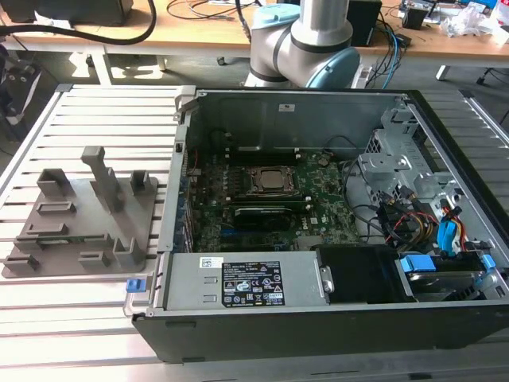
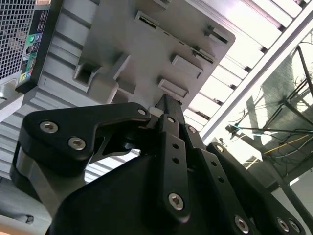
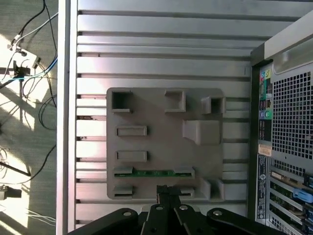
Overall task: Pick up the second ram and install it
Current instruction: 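Reach for the second ram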
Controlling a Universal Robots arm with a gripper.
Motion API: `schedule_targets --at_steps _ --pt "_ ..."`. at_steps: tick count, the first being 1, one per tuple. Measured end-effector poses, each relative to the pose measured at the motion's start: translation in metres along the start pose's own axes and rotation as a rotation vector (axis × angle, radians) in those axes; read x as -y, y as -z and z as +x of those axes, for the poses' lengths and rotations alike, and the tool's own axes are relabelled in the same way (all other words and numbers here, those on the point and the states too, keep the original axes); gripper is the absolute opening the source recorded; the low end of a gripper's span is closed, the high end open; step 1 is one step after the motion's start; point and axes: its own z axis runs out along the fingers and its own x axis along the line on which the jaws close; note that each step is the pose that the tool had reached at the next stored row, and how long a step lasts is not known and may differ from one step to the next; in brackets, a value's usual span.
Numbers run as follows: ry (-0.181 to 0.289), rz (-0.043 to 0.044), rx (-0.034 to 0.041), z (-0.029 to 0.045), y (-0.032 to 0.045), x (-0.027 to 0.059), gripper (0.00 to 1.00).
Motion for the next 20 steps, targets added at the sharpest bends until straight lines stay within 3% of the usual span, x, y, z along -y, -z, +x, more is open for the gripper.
schedule_targets --at_steps 2,4,5,13,14,20 --pt "0.001 0.0001 -0.0018 -0.0005 0.0 -0.0002 0.11" --pt "0.001 -0.0005 -0.0157 -0.0017 -0.0002 -0.0001 0.11" --pt "0.001 -0.001 -0.0315 -0.0028 -0.0003 0.0 0.11" --pt "0.032 -0.0038 -0.0334 -0.0054 -0.0006 0.0 0.11" --pt "0.032 -0.0299 -0.0321 -0.0053 -0.0006 0.0001 0.11" --pt "0.032 -0.0324 -0.032 -0.0053 -0.0006 0.0001 0.11"
